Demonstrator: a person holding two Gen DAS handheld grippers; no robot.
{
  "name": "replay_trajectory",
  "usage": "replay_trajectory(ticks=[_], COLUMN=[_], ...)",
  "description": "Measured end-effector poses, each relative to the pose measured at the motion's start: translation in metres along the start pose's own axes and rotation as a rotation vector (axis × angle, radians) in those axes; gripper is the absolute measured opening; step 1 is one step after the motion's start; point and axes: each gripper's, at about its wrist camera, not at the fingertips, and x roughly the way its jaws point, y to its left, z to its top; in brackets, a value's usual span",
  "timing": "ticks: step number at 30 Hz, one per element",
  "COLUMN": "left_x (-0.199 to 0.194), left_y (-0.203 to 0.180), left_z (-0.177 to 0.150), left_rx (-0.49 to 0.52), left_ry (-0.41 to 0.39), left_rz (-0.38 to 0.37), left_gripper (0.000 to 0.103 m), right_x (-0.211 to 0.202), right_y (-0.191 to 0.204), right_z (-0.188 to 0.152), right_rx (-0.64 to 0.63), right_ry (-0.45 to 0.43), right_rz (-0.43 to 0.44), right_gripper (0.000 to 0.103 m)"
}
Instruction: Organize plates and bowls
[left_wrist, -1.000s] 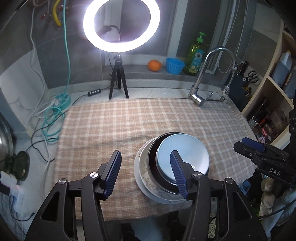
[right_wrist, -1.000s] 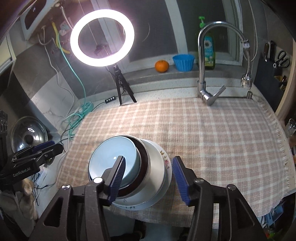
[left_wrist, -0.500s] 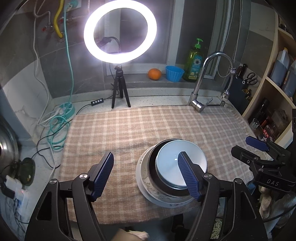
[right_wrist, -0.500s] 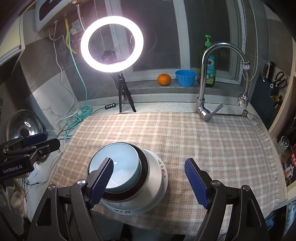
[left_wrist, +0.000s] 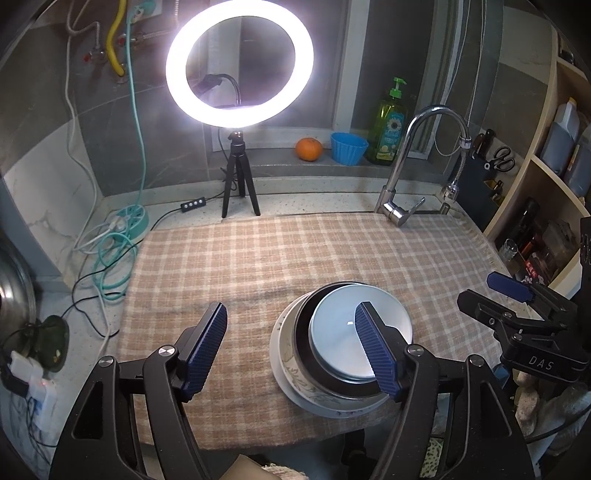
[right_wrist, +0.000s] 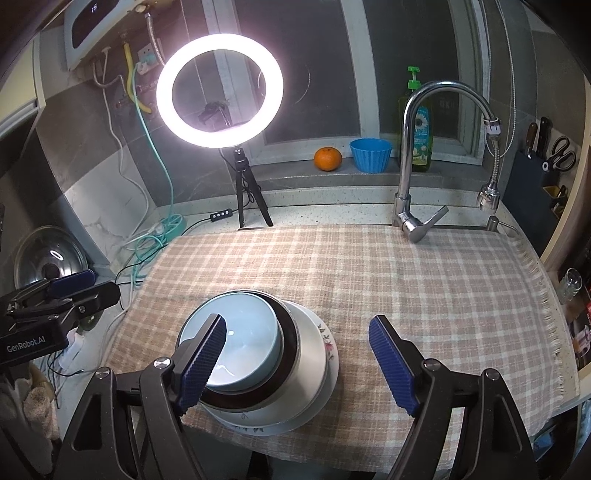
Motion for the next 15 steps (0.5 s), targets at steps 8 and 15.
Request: replay_trajectory(ticks=[8,15], left_x=[0.0013,0.0016], left_y=[-0.0037,-0.0040], left_z=[0.0028,0.0041], left_rx=[0.010,0.012], left_ry=[0.000,0.003], left_rz=[-0.008,-0.013], left_gripper=[0.072,0.072], right_x=[0.0020,0.0018], right_y=[0.0001,-0.0010], right_z=[0.0015,0.0014], right_rx=[-0.001,0.003], right_ry=[0.005,0.009], right_rz=[-0.008,-0.014], right_gripper=[0.076,0.076])
